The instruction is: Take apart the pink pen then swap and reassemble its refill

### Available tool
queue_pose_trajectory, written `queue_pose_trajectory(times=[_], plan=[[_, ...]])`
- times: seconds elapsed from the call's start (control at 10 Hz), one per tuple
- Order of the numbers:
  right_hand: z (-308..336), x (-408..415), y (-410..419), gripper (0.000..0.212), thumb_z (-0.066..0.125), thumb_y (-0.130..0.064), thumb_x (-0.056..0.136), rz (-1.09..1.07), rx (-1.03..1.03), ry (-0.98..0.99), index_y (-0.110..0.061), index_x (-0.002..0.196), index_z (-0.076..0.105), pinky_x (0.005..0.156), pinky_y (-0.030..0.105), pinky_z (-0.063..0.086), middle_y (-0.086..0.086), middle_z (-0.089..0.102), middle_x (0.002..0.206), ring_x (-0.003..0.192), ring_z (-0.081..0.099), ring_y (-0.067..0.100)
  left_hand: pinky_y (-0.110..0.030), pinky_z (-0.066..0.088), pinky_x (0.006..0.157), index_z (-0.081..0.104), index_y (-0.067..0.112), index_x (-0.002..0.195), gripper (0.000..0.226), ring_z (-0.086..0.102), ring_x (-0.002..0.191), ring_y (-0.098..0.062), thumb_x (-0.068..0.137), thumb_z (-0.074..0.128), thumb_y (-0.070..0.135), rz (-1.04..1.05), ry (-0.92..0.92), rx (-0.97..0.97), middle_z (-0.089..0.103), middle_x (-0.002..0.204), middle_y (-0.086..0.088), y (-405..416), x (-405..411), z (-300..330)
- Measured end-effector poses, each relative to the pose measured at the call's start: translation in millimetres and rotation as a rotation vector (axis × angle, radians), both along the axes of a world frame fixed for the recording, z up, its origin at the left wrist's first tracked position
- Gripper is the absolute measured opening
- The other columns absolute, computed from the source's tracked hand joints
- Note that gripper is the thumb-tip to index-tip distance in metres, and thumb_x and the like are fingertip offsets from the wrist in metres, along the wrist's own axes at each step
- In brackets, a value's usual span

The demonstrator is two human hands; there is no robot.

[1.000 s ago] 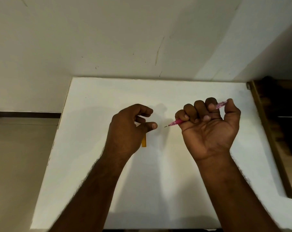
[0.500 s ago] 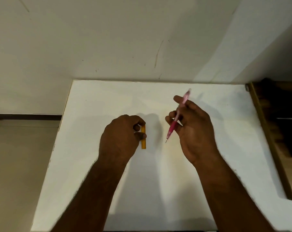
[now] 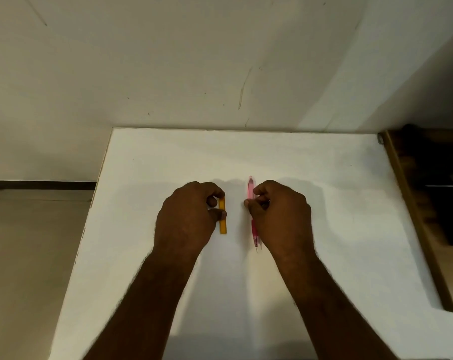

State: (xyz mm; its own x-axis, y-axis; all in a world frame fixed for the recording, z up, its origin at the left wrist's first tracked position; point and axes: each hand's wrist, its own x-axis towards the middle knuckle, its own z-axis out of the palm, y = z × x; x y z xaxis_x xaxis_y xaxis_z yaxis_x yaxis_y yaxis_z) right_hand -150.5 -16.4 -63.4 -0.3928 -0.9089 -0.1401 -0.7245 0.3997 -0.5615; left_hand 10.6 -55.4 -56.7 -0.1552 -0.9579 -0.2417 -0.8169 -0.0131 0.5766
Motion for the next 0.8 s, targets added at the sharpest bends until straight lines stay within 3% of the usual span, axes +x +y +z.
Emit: queue_pose_trajectory(times=[0.3,0.5,0.6,0.7,0.8], plan=[[-2,-1,0,0.024,0.068,-0.039,0.095,0.060,0.024,0.105,-0.019,0.109,0.068,0.077,0.024,0.042,0.000,0.074,0.100,0.088,0.069,0.019,-0.009,0.033,0.062,0.073,0.033,0.107,0.030,0.055,0.073,-0.006,0.079,0.083,0.027,-0.009,0.021,-0.006,0.065,0.091,0.012,-1,0,-2],[-5,-3,-1,0.032,0.067,-0.051,0.092,0.058,0.019,0.108,-0.021,0.102,0.066,0.073,0.024,0.041,-0.003,0.072,0.092,0.081,0.066,0.015,-0.011,0.034,0.063,0.072,0.030,0.111,0.032,0.056,0.077,-0.006,0.081,0.082,0.027,-0.022,0.026,-0.003,0.064,0.093,0.011,-2,0,0],[-4,-3,-1,0.043,0.065,-0.061,0.088,0.029,-0.023,0.102,-0.021,0.104,0.067,0.072,0.024,0.041,-0.004,0.073,0.095,0.076,0.061,0.011,-0.017,0.038,0.067,0.071,0.030,0.113,0.032,0.058,0.081,-0.009,0.083,0.080,0.030,-0.023,0.027,-0.033,0.064,0.097,0.010,-1,1,3],[1,-2,-2,0.049,0.060,-0.068,0.087,-0.010,-0.097,0.135,-0.025,0.107,0.069,0.071,0.025,0.042,-0.007,0.075,0.097,0.080,0.068,0.013,-0.023,0.043,0.079,0.069,0.030,0.118,0.034,0.062,0.091,-0.012,0.086,0.076,0.035,-0.003,0.057,-0.110,0.067,0.111,0.008,-1,0,10],[10,3,-1,0.047,0.056,-0.068,0.090,-0.047,-0.194,0.102,-0.026,0.109,0.069,0.072,0.028,0.049,-0.007,0.074,0.099,0.087,0.070,0.015,-0.030,0.050,0.092,0.066,0.031,0.122,0.035,0.062,0.111,-0.015,0.090,0.070,0.042,0.045,0.082,-0.200,0.065,0.123,0.008,1,-2,20]])
